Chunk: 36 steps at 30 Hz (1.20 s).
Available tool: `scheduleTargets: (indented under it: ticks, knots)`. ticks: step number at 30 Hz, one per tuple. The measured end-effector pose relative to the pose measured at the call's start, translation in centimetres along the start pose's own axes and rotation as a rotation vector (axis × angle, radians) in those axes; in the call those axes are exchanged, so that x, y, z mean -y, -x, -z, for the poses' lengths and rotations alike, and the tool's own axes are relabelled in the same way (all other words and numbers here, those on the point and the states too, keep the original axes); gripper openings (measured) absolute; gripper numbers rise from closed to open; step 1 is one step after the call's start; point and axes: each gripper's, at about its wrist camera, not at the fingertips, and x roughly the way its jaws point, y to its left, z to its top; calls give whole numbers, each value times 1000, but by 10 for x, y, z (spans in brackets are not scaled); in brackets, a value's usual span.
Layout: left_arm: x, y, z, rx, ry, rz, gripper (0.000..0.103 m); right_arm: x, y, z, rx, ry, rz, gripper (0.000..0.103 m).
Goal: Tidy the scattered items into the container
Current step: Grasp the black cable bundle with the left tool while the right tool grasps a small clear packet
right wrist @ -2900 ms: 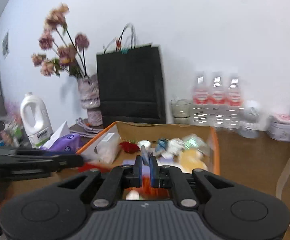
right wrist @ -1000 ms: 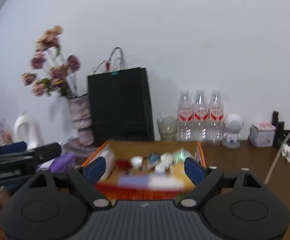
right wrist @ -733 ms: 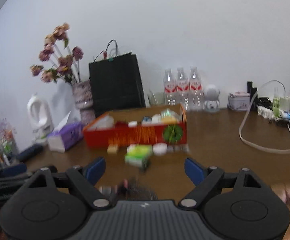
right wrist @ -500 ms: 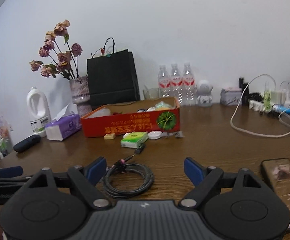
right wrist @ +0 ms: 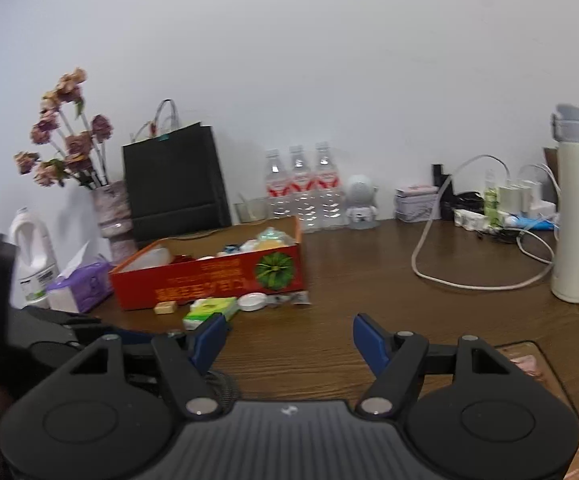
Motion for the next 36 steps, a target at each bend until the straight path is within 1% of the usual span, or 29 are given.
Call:
scheduleTargets:
  ticks: [2, 4, 5, 7, 8, 10, 12, 13, 14, 15, 17, 18, 19, 20, 22, 23, 25, 26, 28, 29, 30, 32, 35, 36]
  knots:
    - [-6, -8, 4, -62, -27, 32, 66, 4, -3, 1, -6, 0, 4, 70]
    - [-11, -9, 9, -68, -17, 68, 50, 5, -11, 1, -12, 1, -2, 70]
    - [-13, -6, 10, -64, -10, 64, 24, 4, -19, 1, -25, 4, -9, 70]
    - [-13, -2, 13, -54, 20, 54, 25, -1, -36, -1, -55, 9, -18, 70]
    - [-15, 1, 18, -34, 43, 51, 24, -3, -45, -2, -70, 12, -24, 69]
    - [-18, 10, 28, 18, 92, 47, 20, -10, -62, -6, -94, 19, -41, 69]
    - [-27, 20, 37, 64, 190, 18, 19, -16, -80, -14, -101, 34, -35, 67]
    - [-33, 25, 40, 91, 239, -13, 19, -20, -89, -19, -103, 47, -27, 66]
    - [-39, 28, 41, 116, 282, -45, 19, -23, -101, -25, -109, 61, -20, 64]
    - [-45, 32, 42, 140, 326, -72, 19, -26, -115, -32, -120, 74, -15, 59]
    - [-58, 40, 44, 184, 386, -99, 19, -30, -147, -45, -139, 109, 25, 51]
    - [-62, 44, 44, 206, 401, -107, 19, -32, -164, -50, -151, 129, 57, 47]
    - [-65, 48, 44, 222, 411, -113, 19, -32, -182, -54, -175, 141, 83, 46]
    - [-68, 50, 43, 232, 419, -126, 19, -32, -199, -57, -203, 146, 93, 41]
    - [-73, 52, 42, 239, 422, -162, 19, -30, -227, -56, -258, 159, 92, 34]
    - [-75, 52, 42, 238, 424, -182, 19, -30, -241, -54, -302, 174, 98, 28]
    - [-79, 53, 42, 237, 439, -202, 19, -30, -261, -48, -375, 190, 92, 26]
    - [-81, 53, 42, 240, 451, -202, 19, -29, -268, -45, -398, 196, 93, 23]
    - [-83, 54, 42, 243, 459, -202, 19, -28, -272, -42, -399, 192, 96, 24]
    - [-84, 54, 42, 245, 457, -208, 19, -27, -272, -42, -405, 181, 87, 22]
    - [-83, 55, 42, 248, 453, -215, 19, -26, -270, -41, -410, 162, 71, 17]
    - [-80, 58, 41, 257, 447, -227, 19, -24, -265, -41, -414, 137, 44, 15]
    - [-72, 66, 42, 273, 457, -238, 19, -23, -251, -37, -416, 124, 26, 13]
    - [-69, 69, 43, 279, 461, -242, 19, -22, -243, -36, -413, 113, 21, 11]
